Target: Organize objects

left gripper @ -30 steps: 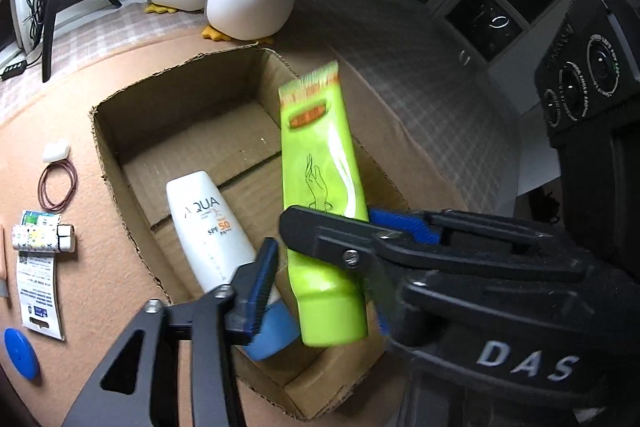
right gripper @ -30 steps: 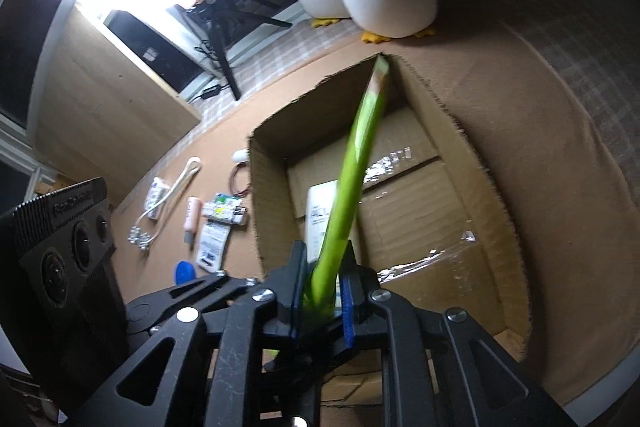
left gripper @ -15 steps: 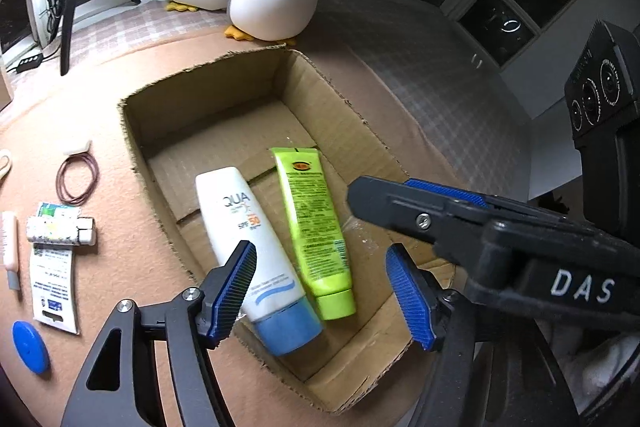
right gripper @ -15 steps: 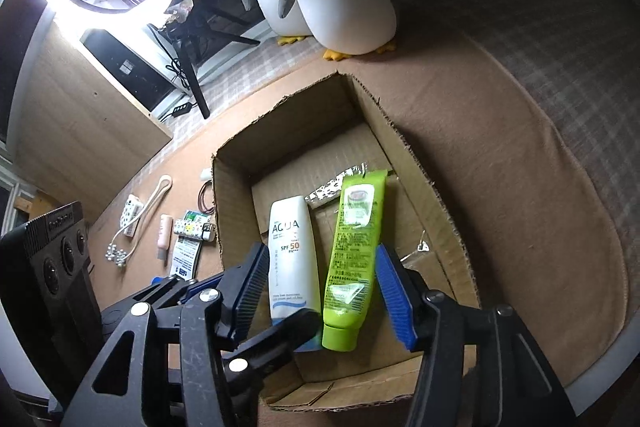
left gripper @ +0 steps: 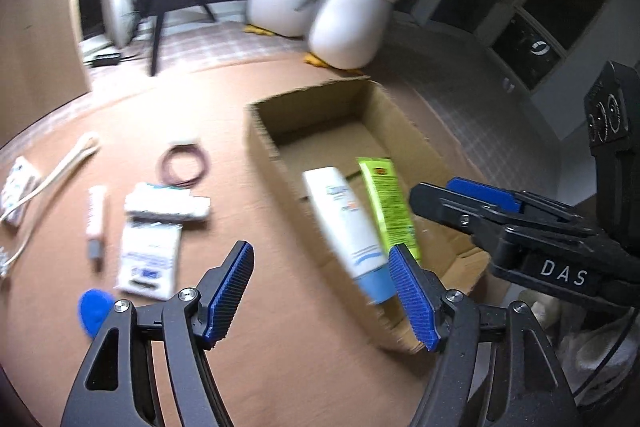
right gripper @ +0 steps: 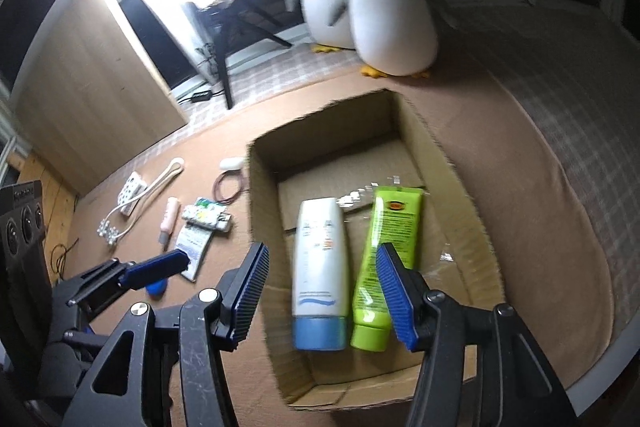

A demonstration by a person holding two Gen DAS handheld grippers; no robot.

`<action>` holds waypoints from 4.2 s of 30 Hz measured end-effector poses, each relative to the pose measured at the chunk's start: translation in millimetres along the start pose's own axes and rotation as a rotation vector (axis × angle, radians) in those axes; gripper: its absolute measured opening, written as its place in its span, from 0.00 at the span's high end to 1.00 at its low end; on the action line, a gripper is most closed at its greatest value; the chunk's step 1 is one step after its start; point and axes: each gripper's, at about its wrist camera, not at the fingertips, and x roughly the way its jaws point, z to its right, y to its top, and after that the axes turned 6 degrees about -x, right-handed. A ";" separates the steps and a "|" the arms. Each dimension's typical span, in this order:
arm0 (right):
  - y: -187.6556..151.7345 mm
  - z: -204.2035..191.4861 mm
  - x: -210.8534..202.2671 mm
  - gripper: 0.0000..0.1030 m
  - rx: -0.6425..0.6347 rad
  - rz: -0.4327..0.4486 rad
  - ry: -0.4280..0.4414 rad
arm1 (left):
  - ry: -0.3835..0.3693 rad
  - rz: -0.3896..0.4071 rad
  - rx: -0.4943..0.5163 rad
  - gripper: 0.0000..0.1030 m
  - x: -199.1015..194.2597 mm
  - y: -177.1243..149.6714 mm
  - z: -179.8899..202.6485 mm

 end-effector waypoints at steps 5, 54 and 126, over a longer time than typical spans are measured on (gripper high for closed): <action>-2.0 -29.6 3.7 0.50 -0.034 0.017 0.034 | 0.064 0.035 -0.022 0.29 -25.3 -10.8 -32.0; -9.8 -194.0 71.6 0.50 -0.142 -0.112 0.107 | 0.191 0.109 -0.339 0.30 -96.8 23.3 -353.2; 4.8 -254.9 207.7 0.94 0.076 -0.331 0.295 | -0.002 -0.179 -0.151 0.94 -22.0 -22.0 -338.1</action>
